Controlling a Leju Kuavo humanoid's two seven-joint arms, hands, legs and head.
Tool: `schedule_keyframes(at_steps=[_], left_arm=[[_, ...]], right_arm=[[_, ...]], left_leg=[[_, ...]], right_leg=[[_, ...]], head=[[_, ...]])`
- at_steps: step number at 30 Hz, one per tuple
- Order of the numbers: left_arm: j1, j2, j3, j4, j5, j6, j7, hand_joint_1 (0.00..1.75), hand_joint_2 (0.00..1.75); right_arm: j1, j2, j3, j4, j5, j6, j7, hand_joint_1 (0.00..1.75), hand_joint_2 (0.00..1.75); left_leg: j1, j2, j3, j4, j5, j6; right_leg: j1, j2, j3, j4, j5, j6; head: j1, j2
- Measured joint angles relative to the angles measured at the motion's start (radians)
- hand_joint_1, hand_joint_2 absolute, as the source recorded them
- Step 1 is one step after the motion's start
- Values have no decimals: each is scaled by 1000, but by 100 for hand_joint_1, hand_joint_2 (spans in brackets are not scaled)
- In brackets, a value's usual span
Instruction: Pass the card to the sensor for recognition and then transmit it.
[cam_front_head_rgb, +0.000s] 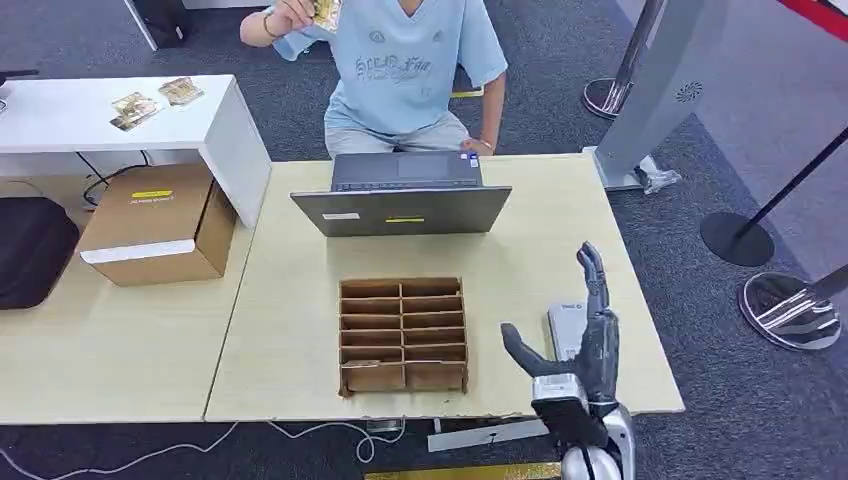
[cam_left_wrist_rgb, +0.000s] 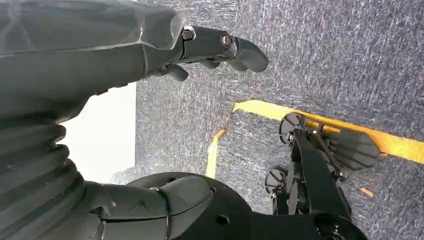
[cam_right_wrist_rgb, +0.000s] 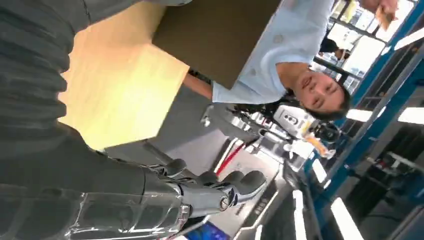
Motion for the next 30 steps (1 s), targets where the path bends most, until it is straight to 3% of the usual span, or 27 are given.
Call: schedule_keyframes(at_steps=[4, 9, 13, 24, 30], left_arm=[[0, -1, 0, 0, -6, -1, -3, 0, 175], [-1, -1, 0, 0, -19, -3, -5, 0, 175], [-3, -1, -5, 0, -31, -6, -15, 0, 175], [-4, 2, -20, 0, -53, -12, -16, 0, 175], [-4, 2, -25, 0, -53, -9, -21, 0, 175]], right_arm=[[-26, 0, 41, -5, 178, -52, 54, 0, 175], [-74, 0, 77, -9, 486, -151, 144, 0, 175], [-149, -9, 116, 11, 680, -160, 214, 0, 175], [-447, -66, 208, 230, 775, -133, 298, 0, 175], [-631, -71, 229, 418, 746, -53, 330, 0, 175]], left_leg=[[0, 0, 0, 0, 1, 1], [0, 0, 0, 0, 1, 1], [0, 1, 0, 0, 2, 0], [0, 0, 0, 0, 5, 1], [0, 0, 0, 0, 6, 1]], right_leg=[[0, 0, 0, 0, 0, 0], [0, 0, 0, 0, 1, 0], [0, 0, 0, 0, 2, 0], [0, 0, 0, 0, 5, 0], [0, 0, 0, 0, 6, -1]], head=[[0, 0], [0, 0], [0, 0], [0, 0], [0, 0]])
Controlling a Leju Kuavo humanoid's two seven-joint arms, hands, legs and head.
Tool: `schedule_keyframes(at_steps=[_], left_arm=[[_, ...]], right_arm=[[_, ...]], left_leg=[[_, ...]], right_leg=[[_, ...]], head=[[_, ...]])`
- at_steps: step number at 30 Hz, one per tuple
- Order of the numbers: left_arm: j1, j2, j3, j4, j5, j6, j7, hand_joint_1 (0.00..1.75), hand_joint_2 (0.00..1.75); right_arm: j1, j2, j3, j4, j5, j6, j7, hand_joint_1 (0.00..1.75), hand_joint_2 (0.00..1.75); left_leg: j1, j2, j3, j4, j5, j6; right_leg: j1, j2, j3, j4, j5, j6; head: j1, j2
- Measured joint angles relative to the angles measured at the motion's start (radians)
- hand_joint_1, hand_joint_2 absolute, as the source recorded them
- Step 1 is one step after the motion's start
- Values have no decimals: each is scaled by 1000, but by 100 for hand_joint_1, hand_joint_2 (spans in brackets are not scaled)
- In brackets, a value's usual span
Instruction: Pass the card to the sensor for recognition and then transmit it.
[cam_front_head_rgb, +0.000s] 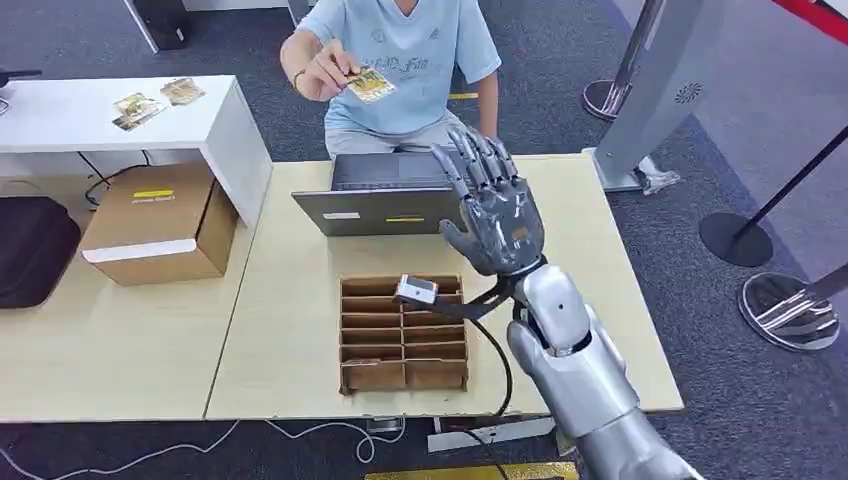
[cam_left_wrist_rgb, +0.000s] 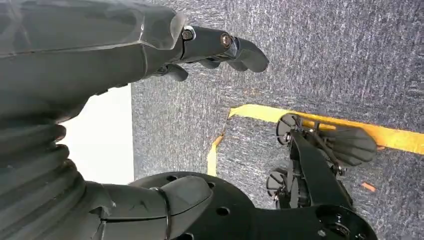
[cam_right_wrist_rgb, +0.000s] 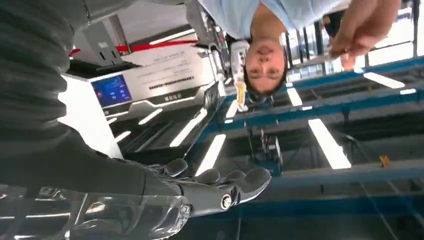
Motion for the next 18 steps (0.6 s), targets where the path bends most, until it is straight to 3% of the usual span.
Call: schedule_keyframes(at_steps=[10, 18], left_arm=[[-1, 3, 0, 0, -3, 10, -3, 0, 175], [-3, 7, -3, 0, -5, 10, -10, 0, 175]], right_arm=[[-271, 14, 16, 322, -18, 50, 42, 0, 175], [-392, 43, 17, 477, -21, 45, 63, 0, 175]], left_leg=[[0, 0, 0, 0, 1, 0], [0, -1, -1, 0, 1, 0]], right_leg=[[0, 0, 0, 0, 1, 0], [0, 0, -1, 0, 1, 0]], head=[[0, 0], [0, 0]])
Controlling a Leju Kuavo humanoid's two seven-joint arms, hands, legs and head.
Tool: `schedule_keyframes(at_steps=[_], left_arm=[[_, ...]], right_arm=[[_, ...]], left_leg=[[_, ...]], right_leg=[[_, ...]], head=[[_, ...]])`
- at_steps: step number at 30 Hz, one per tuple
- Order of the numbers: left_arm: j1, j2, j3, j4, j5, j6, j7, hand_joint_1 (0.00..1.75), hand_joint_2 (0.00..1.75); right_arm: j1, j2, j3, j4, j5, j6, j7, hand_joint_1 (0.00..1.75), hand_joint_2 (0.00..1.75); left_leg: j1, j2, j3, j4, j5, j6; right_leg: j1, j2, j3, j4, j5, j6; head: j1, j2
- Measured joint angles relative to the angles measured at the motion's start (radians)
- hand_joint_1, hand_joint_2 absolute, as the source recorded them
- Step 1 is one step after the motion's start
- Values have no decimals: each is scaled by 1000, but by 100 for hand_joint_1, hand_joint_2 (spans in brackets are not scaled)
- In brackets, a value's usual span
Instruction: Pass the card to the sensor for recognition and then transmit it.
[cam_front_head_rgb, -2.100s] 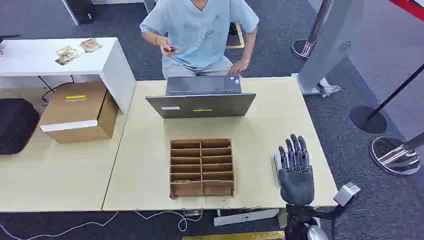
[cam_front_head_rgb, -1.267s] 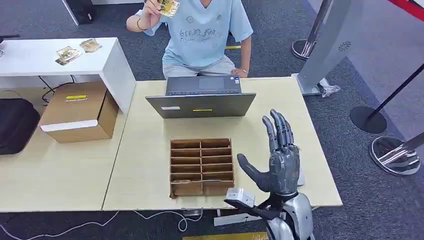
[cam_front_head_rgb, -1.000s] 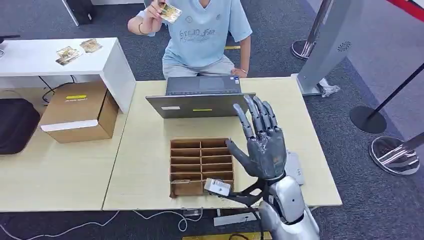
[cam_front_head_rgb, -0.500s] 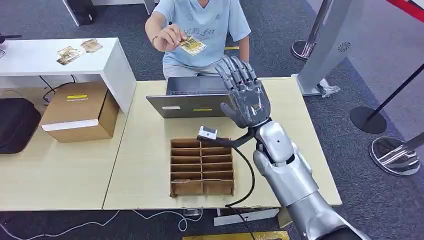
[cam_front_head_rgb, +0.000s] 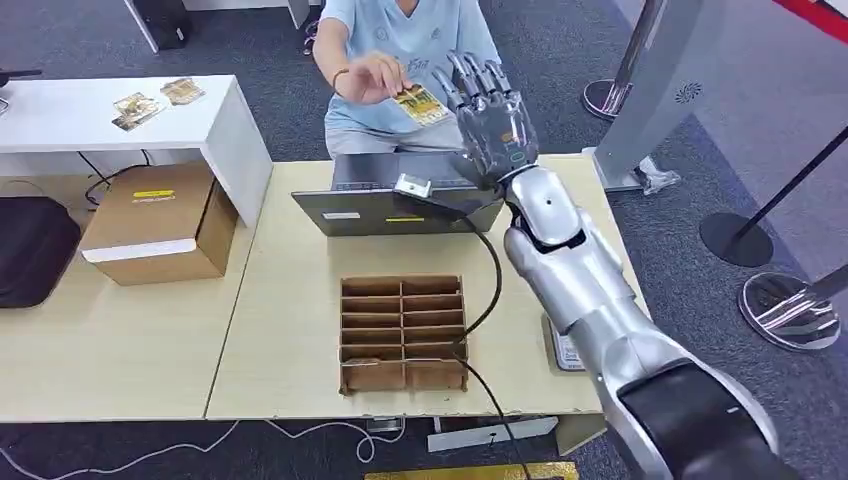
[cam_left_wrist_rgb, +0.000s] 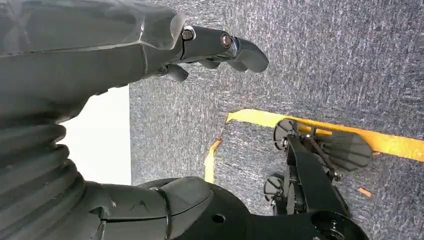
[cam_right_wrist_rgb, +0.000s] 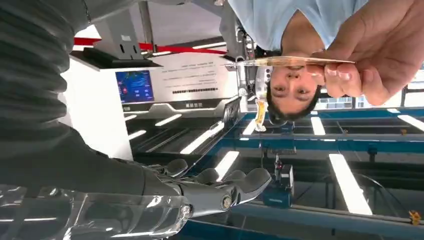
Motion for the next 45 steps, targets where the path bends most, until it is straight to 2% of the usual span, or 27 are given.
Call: schedule_keyframes(at_steps=[10, 12, 14, 15, 16, 18, 25, 27, 28, 30, 31, 32, 35, 43, 44, 45], left_arm=[[0, 1, -3, 0, 1, 0, -3, 0, 175], [0, 1, -3, 0, 6, 3, -3, 0, 175], [-1, 2, -3, 0, 9, 3, -3, 0, 175], [-1, 2, -3, 0, 9, 3, -3, 0, 175], [-1, 2, -3, 0, 8, 3, -3, 0, 175], [-1, 3, -3, 0, 8, 3, -3, 0, 175], [-2, 3, 24, 0, 87, 23, -22, 0, 175], [-3, 2, 32, 0, 99, 32, -23, 0, 175], [-3, 1, 39, 0, 102, 35, -23, 0, 175], [-3, 0, 45, 0, 102, 39, -23, 0, 175], [-3, 0, 47, 0, 102, 40, -23, 0, 175], [-3, 0, 48, 0, 102, 40, -23, 0, 175], [-3, 0, 49, 0, 102, 41, -23, 0, 175], [-3, -2, 52, 0, 102, 44, -23, 0, 175], [-3, -2, 52, 0, 102, 44, -23, 0, 175], [-3, -2, 53, 0, 102, 44, -23, 0, 175]], right_arm=[[-38, 11, 0, 48, -6, -8, 6, 0, 175], [-78, 27, -2, 103, -23, -38, -3, 0, 175], [-93, 39, -8, 130, -36, -50, -22, 91, 175], [-95, 42, -10, 133, -37, -53, -23, 124, 175], [-96, 44, -11, 137, -39, -56, -26, 134, 175], [-98, 46, -12, 143, -49, -60, -34, 138, 175], [-99, 50, -24, 144, -93, -78, -64, 120, 175], [-98, 50, -29, 139, -100, -78, -68, 66, 175], [-98, 50, -32, 134, -104, -78, -70, 66, 175], [-98, 50, -34, 128, -106, -78, -73, 28, 175], [-98, 50, -35, 124, -107, -78, -73, 24, 175], [-98, 50, -35, 122, -107, -78, -74, 9, 175], [-98, 50, -35, 114, -108, -79, -76, 5, 175], [-98, 50, -35, 102, -115, -87, -85, 12, 175], [-98, 50, -35, 101, -118, -88, -85, 17, 175], [-98, 50, -35, 100, -119, -89, -85, 35, 175]], left_leg=[[0, 0, 0, 0, 0, 0], [0, 0, 0, 0, 0, 0], [0, 0, 0, 0, 0, 0], [0, 0, 0, 0, 0, 0], [0, 0, 0, 0, 0, 0], [0, 0, 0, 0, 0, 0], [0, 0, 0, 0, 0, 0], [0, 0, 0, 0, 0, 0], [0, 0, 0, 0, 0, 0], [0, 0, 0, 0, 0, 0], [0, 0, 0, 0, 0, 0], [0, 0, 0, 0, 0, 0], [0, 0, 0, 0, 0, 0], [0, 0, 0, 0, 0, 0], [0, 0, 0, 0, 0, 0], [0, 0, 0, 0, 0, 0]], right_leg=[[0, 0, 0, 0, 0, 0], [0, 0, 0, 0, 0, 0], [0, 0, 0, 0, 0, 0], [0, 0, 0, 0, 0, 0], [0, 0, 0, 0, 0, 0], [0, 0, 0, 0, 0, 0], [0, 0, 0, 0, 0, 0], [0, 0, 0, 0, 0, 0], [0, 0, 0, 0, 0, 0], [0, 0, 0, 0, 0, 0], [0, 0, 0, 0, 0, 0], [0, 0, 0, 0, 0, 0], [0, 0, 0, 0, 0, 0], [0, 0, 0, 0, 0, 0], [0, 0, 0, 0, 0, 0], [0, 0, 0, 0, 0, 0]], head=[[0, 0], [0, 0], [0, 0], [0, 0], [0, 0], [0, 0], [0, 0], [0, 0], [0, 0], [0, 0], [0, 0], [0, 0], [0, 0], [0, 0], [0, 0], [0, 0]])
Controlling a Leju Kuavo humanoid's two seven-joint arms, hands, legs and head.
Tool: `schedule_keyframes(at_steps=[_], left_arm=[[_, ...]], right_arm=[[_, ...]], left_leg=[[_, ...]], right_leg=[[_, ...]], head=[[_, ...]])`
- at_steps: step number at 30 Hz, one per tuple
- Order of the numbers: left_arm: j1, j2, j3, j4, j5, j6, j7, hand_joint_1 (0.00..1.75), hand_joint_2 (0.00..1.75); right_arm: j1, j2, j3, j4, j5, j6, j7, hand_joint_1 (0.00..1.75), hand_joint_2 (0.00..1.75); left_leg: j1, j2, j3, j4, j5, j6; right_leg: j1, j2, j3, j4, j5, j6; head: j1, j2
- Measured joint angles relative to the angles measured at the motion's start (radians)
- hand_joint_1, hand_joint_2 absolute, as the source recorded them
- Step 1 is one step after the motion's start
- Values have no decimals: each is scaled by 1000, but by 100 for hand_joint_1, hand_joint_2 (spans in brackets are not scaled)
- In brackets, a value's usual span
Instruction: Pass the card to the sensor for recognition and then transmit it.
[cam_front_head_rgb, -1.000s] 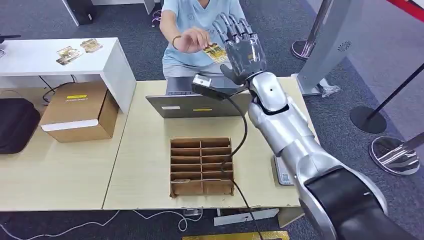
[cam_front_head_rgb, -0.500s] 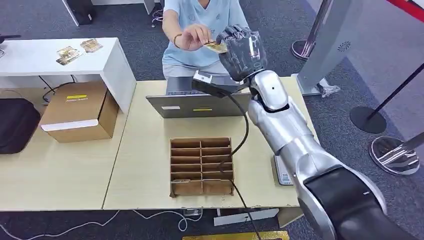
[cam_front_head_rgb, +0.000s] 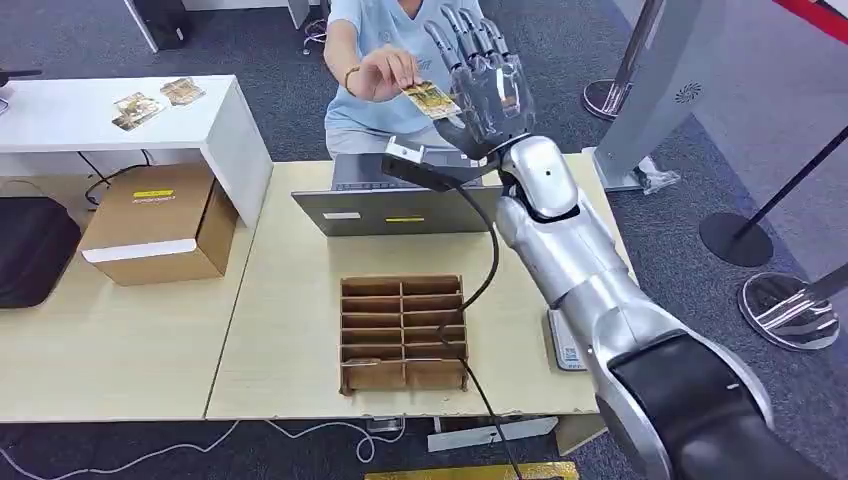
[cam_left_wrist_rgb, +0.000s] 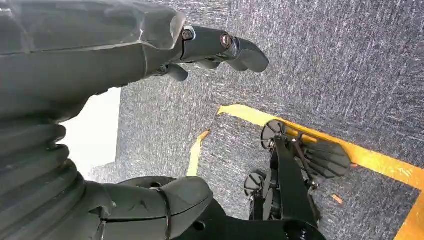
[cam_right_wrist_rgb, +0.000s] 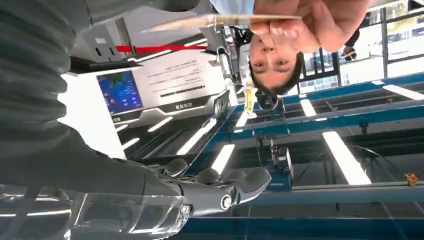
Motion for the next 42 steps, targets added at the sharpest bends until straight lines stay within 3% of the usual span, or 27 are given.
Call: schedule_keyframes(at_steps=[2, 3, 13, 25, 36, 42], left_arm=[[0, -1, 1, 0, 0, 0, 0, 0, 175], [0, -1, 1, 0, 0, 0, 0, 0, 175], [0, -2, 1, 0, -6, 0, 0, 0, 175], [0, -2, 1, 0, -15, -3, 0, 0, 175], [0, -2, 1, 0, -23, -4, 0, 0, 175], [0, -2, 1, 0, -25, -6, 0, 0, 175]], right_arm=[[0, 0, 0, -1, -1, 0, 0, 134, 175], [0, 0, 0, -2, -3, -1, 0, 140, 175], [1, 0, 0, -15, -25, -1, -1, 162, 175], [1, 0, -1, -21, -25, 1, -6, 175, 175], [3, -1, -4, -30, -71, 10, -12, 175, 175], [9, -10, -45, -47, -198, 14, -34, 175, 175]], left_leg=[[0, 0, 0, 0, 0, 0], [0, 0, 0, 0, 0, 0], [0, 0, 0, 0, 0, 0], [0, 0, 0, 0, 0, 0], [0, 0, 0, 0, 0, 0], [0, 0, 0, 0, 0, 0]], right_leg=[[0, 0, 0, 0, 0, 0], [0, 0, 0, 0, 0, 0], [0, 0, 0, 0, 0, 0], [0, 0, 0, 0, 0, 0], [0, 0, -1, 0, 0, 0], [0, 0, -1, 0, 0, 0]], head=[[0, 0], [0, 0], [0, 0], [0, 0], [0, 0], [0, 0]])
